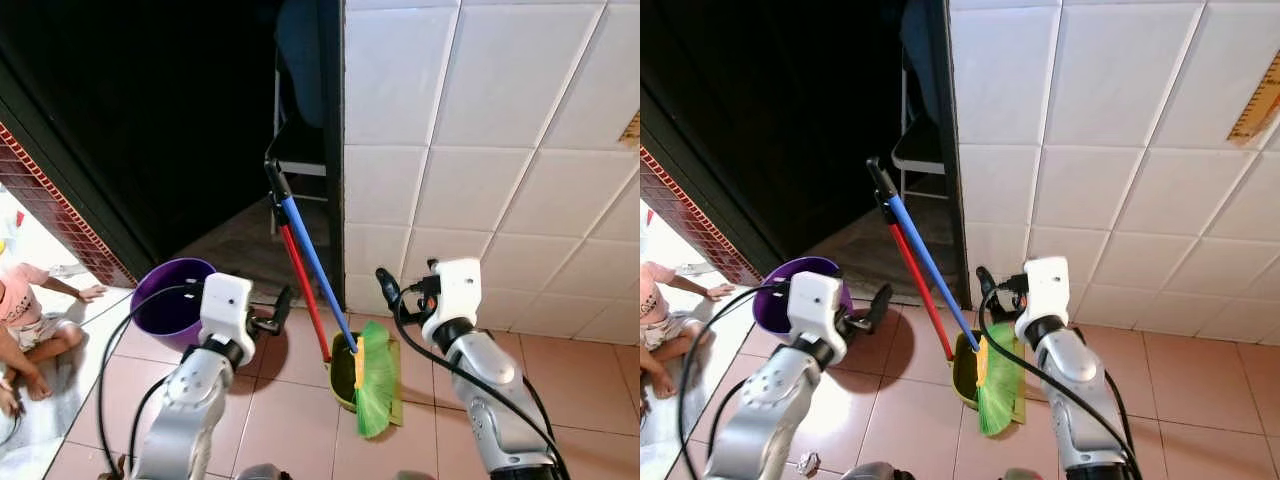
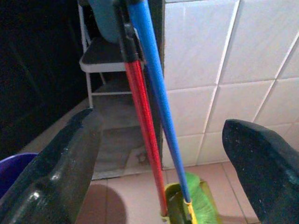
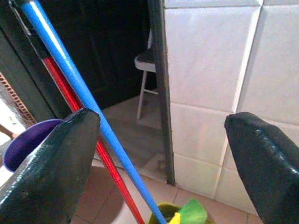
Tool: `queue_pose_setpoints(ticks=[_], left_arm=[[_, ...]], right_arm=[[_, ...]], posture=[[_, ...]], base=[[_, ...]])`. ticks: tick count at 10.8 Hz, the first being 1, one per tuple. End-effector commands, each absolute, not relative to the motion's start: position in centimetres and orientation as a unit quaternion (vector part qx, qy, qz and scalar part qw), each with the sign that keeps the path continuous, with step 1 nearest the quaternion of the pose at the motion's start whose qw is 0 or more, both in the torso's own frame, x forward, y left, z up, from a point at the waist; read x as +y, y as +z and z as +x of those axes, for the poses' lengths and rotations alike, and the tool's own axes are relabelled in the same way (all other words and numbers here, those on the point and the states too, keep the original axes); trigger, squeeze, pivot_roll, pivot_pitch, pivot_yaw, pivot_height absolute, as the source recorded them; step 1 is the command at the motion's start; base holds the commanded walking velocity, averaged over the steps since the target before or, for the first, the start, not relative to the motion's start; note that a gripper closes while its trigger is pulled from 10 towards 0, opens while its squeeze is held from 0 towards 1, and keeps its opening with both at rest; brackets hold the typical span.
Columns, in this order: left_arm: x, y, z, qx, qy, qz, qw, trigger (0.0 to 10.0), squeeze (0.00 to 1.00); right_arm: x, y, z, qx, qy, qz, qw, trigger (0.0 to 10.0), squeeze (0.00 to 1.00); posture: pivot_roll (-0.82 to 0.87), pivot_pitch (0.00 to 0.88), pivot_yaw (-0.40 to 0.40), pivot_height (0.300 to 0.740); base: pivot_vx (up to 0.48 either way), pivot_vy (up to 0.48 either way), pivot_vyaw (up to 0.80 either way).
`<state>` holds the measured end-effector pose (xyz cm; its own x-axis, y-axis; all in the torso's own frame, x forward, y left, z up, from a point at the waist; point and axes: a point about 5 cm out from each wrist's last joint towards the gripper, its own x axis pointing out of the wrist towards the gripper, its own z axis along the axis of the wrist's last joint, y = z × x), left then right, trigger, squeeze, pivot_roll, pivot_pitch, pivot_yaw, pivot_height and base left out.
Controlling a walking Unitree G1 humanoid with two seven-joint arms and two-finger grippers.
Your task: Sweep floor
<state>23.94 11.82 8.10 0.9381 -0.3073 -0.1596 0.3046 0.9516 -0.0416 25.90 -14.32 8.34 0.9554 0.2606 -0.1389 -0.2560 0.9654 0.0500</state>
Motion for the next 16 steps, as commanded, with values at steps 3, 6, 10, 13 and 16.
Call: queue_pose_setpoints(ticks=[3,6,10,13,16], left_arm=[[11.8,8.1,24.7,0.073,-0.146,-0.01,0.987,10.0,0.0],[11.5,8.2,25.6,0.061,-0.157,-0.009,0.986,10.0,0.0],[11.5,8.4,26.2,0.048,-0.155,-0.018,0.987,10.0,0.0],[11.9,8.2,26.1,0.046,-0.13,-0.007,0.99,10.0,0.0],[14.6,7.9,24.7,0.053,-0.082,0.013,0.995,10.0,0.0]], right_arm=[[-13.2,8.9,25.8,0.063,0.139,0.024,0.988,10.0,0.0],[-12.6,9.0,26.2,0.057,0.14,0.026,0.988,10.0,0.0],[-13.2,9.3,26.7,0.049,0.137,0.016,0.989,10.0,0.0],[-13.7,9.3,26.3,0.047,0.135,0.012,0.99,10.0,0.0],[-15.2,8.4,23.4,0.067,0.102,-0.001,0.992,10.0,0.0]], posture=[[-0.1,0.0,0.087,0.74],[-0.11,0.0,0.087,0.74],[-0.12,0.0,0.084,0.74],[-0.12,0.0,0.078,0.74],[-0.12,0.0,0.079,0.74]], base=[[0.0,0.0,-0.8],[0.0,0.0,-0.53],[0.0,0.0,0.0],[0.0,0.0,0.0],[0.0,0.0,0.0]])
